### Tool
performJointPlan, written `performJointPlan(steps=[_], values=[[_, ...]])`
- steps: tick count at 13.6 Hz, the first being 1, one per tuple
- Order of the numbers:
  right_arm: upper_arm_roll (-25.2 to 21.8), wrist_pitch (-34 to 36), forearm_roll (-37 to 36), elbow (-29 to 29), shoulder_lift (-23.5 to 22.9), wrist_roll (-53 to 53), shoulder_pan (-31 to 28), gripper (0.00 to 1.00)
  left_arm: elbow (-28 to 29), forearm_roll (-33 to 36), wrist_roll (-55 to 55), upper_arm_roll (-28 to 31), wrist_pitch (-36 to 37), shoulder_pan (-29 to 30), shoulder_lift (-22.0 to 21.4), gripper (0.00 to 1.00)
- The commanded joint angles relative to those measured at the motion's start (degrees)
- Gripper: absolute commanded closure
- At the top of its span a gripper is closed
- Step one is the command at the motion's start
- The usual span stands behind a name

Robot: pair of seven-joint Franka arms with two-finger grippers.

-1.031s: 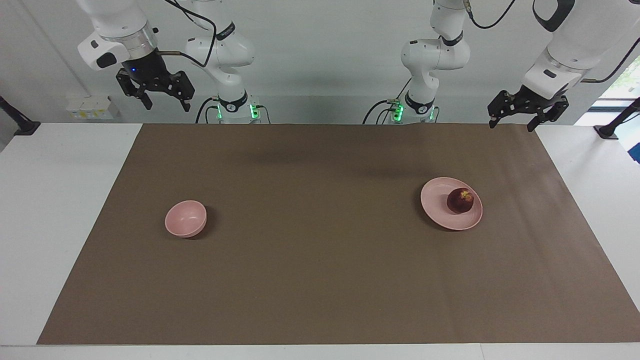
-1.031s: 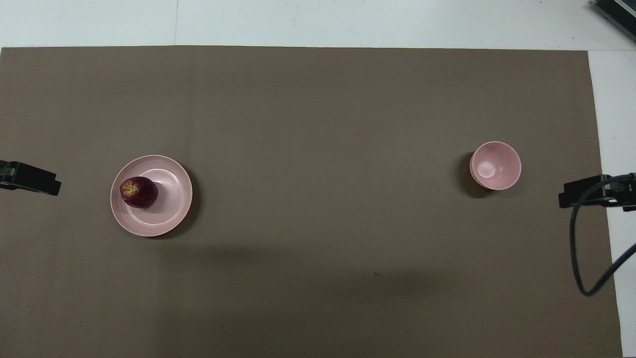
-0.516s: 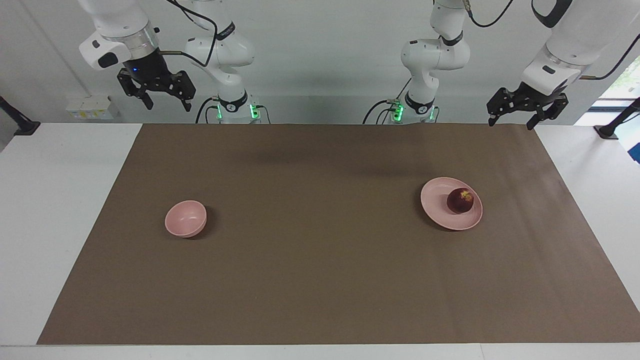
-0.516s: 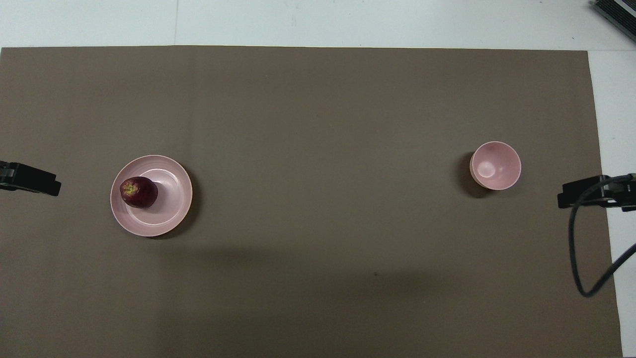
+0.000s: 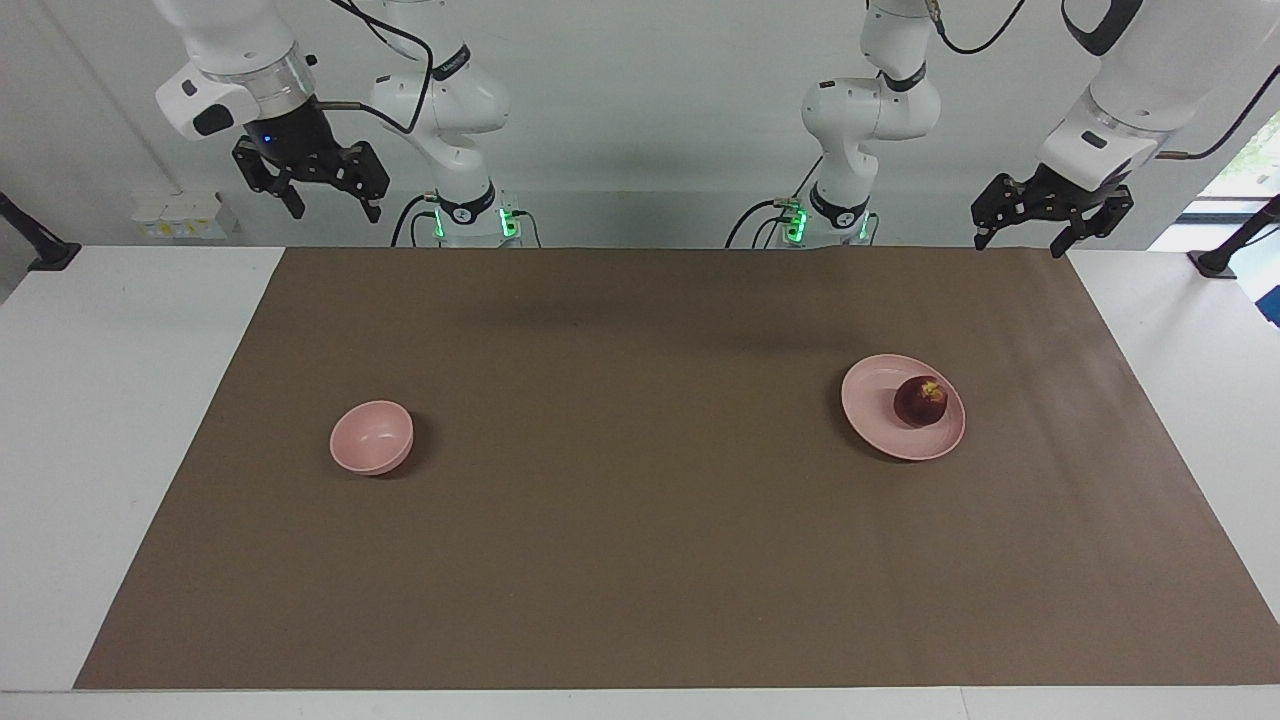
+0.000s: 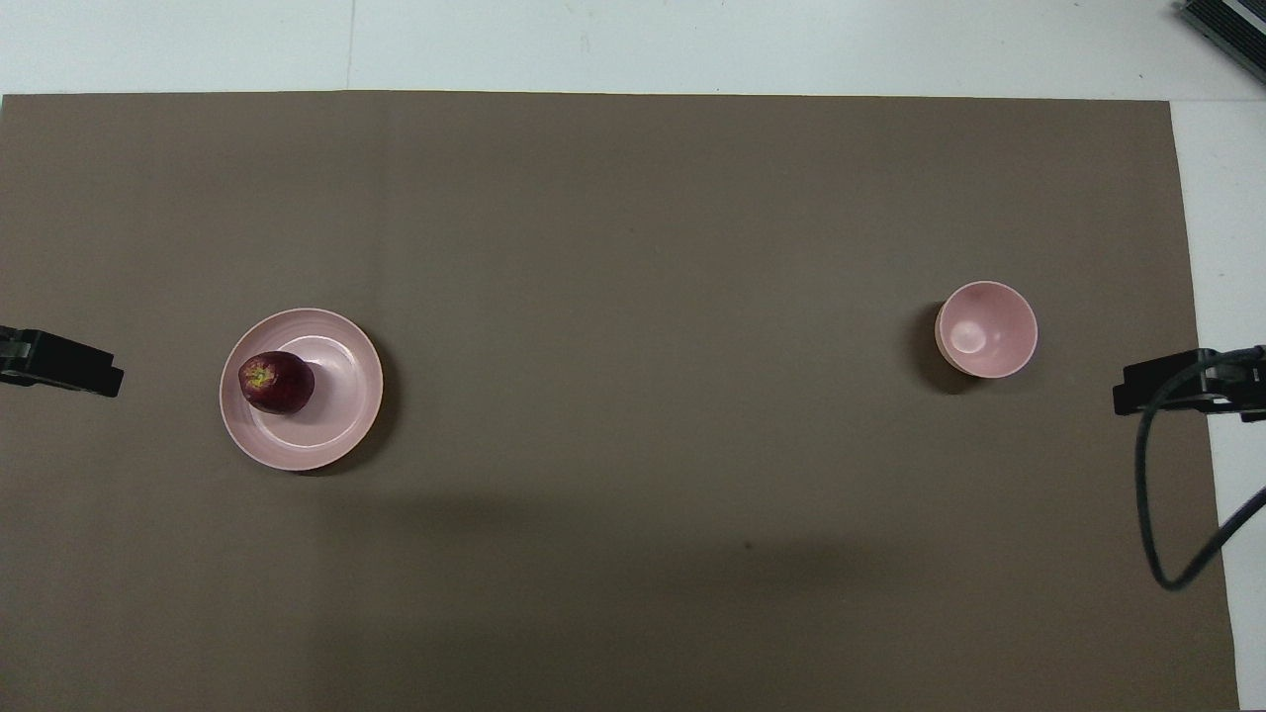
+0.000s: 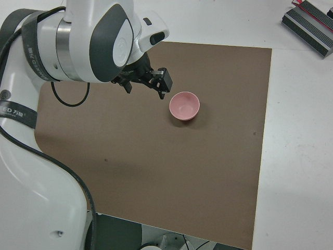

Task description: Move apple from plate to bowl

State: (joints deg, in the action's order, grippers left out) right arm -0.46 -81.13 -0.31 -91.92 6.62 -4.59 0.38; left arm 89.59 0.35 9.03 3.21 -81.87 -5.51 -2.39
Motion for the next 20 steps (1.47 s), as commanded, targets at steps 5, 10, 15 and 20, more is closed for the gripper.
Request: performJointPlan(steps=[5,10,15,20], values=[[0.02,0.10,1.19,-2.39,2.08,2.04,-0.65,0.00,11.99,-1.05,0.82,0.04,-9.51,0.67,-3.50,0.00],[0.11,-0.17,1.19,-2.30,2.00,2.04,-0.65,0.00,21.30,-1.23,0.90,0.13,-20.50,0.94,-3.41,0.00],[0.02,0.01,1.19,-2.39,2.00,2.13,-0.91,0.00,27.56,-1.32,4.15,0.13,-29.82,1.03,-2.10,0.00],[0.02,-0.34,1.19,-2.30,2.00,4.33,-1.09,0.00,30.73,-1.23,4.77,0.13,-37.12,0.94,3.70,0.00]])
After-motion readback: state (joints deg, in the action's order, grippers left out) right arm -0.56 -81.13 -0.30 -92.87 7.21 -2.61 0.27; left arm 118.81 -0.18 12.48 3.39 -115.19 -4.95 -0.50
